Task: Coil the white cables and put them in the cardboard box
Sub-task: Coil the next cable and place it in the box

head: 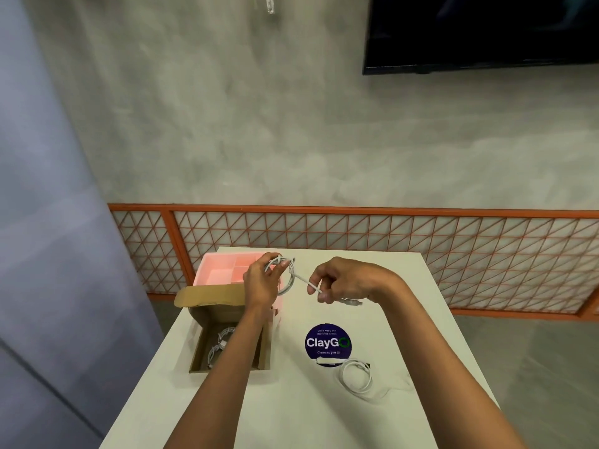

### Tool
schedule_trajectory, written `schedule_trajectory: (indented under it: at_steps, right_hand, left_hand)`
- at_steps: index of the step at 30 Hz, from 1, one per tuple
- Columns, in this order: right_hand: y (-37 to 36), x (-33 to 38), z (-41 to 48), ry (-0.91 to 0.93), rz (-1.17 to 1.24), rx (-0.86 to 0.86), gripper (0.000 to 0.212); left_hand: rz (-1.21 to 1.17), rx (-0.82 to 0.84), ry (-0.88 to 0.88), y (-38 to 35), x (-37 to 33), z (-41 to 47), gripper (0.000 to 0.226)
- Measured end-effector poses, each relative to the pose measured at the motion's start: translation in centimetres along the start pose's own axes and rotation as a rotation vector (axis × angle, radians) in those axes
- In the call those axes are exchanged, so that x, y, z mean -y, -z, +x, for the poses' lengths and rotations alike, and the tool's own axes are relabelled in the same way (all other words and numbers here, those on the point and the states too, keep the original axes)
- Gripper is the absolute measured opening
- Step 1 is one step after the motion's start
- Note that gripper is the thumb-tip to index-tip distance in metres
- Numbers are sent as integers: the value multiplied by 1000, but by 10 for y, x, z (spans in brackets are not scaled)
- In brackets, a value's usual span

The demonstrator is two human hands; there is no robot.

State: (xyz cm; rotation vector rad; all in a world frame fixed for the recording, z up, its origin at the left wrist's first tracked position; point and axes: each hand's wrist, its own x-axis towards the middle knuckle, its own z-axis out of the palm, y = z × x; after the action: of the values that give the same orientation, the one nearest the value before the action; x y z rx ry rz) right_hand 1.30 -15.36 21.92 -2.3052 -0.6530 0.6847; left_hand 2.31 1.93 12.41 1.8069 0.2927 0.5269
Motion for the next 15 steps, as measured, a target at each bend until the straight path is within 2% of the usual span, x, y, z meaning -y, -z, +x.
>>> schedule_trajectory:
  at_steps: [3, 7, 11, 13, 15]
  right_hand:
    - [3, 3, -6, 85, -22, 5, 20]
    - [3, -1, -8, 189, 43, -9, 17]
    - [7, -10, -11, 246, 190, 13, 24]
    - [9, -16, -11, 263, 289, 29, 23]
    - [12, -22, -9, 275, 440, 13, 19]
  left_hand:
    - [31, 10, -2, -2, 2, -1, 18]
    - [-63, 37, 46, -3, 4, -1, 10]
    - [-148, 71, 63, 2, 4, -2, 10]
    - [-89, 85, 40, 5, 6, -2, 6]
    - [-62, 124, 36, 7, 9, -1, 16]
